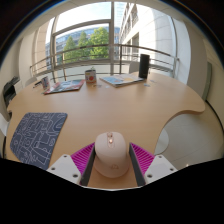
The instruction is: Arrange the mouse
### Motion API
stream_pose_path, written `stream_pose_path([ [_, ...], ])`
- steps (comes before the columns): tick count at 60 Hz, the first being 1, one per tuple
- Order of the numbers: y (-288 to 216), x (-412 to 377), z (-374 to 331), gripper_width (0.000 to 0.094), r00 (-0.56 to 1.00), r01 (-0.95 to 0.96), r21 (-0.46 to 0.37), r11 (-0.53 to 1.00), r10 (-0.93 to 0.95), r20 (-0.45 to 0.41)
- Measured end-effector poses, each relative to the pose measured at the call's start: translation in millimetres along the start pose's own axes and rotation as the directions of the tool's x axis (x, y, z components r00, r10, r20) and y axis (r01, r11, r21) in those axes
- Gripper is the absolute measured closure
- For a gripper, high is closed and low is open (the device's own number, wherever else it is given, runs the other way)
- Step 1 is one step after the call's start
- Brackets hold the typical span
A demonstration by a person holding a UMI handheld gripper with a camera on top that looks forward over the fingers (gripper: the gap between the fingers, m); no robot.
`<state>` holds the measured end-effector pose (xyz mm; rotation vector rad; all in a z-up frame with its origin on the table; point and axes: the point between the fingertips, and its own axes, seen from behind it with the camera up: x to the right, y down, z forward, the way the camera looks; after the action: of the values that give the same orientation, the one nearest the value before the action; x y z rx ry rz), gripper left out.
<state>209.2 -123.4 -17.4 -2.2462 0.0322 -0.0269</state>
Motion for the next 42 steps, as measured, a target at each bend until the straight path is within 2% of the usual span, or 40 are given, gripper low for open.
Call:
stream_pose_path([
  [2,-5,3,6,0.0376,1.0,0.007,0.005,1.0,-0.007,0.0],
  [14,-9,4,0,0.05,0.997,0.016,0.024,1.0,-0.014,-0.071],
  [21,-23,9,-14,0.051,0.992,-0.007,0.037,0.999,0.011,-0.129],
  [26,-67,13,-41,0.0509,0.982,-0.021,0.11,0.994,0.041,-0.182],
  [31,-128,3,-79,0.0509,0.974,-0.048,0.221,0.974,0.095,-0.205],
  [38,-211,-53,-131,0.051,0.979,-0.054,0.378,0.924,0.124,-0.163],
  [42,-232,-105,-145,0.0512,0.988,-0.051,0.411,0.91,0.107,-0.113],
])
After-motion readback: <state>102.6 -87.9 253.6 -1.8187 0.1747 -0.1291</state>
